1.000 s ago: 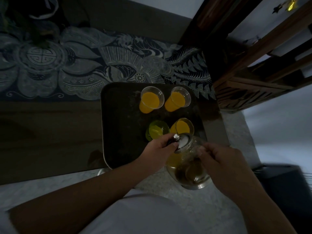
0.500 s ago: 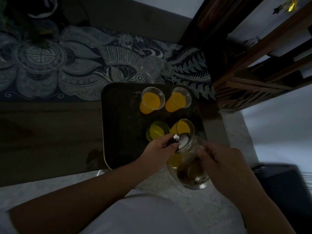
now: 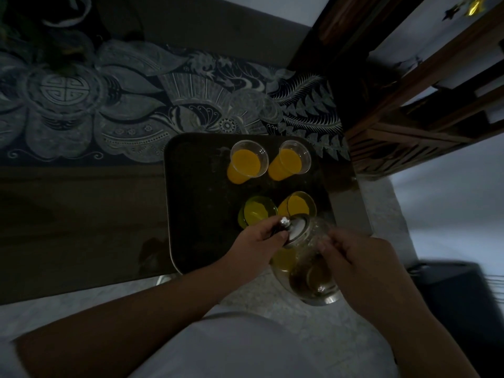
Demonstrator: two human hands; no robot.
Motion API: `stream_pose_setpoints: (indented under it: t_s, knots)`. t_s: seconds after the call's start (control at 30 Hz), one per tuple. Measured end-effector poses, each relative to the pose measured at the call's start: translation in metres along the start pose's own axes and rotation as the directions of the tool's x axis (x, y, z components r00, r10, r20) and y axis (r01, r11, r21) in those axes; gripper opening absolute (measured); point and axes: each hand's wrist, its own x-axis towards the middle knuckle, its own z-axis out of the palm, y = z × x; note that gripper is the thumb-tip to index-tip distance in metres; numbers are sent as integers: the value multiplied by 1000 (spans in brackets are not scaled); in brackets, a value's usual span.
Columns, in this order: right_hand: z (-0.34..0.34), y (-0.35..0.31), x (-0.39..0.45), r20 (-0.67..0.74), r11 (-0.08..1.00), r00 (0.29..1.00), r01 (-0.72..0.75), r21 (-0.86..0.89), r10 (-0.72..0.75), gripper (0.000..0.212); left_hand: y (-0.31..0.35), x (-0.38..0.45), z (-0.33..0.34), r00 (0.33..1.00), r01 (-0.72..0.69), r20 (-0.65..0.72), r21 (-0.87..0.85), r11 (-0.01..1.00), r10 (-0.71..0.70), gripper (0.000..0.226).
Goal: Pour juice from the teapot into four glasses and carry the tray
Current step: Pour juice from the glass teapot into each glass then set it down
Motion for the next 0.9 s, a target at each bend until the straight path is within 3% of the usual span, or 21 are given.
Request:
stream_pose_setpoints:
  t_s: [0.6,0.9]
  knots:
    - [-4,-16,-8,-9,998,1000,-18,-56,18,33,5,-6,-1,998,-1,61,-114,994,8,32]
    - [-2,-14,-13,-45,999,999,-12,-44,10,25,7,-8,1,996,-7,83,-88,996,14,33]
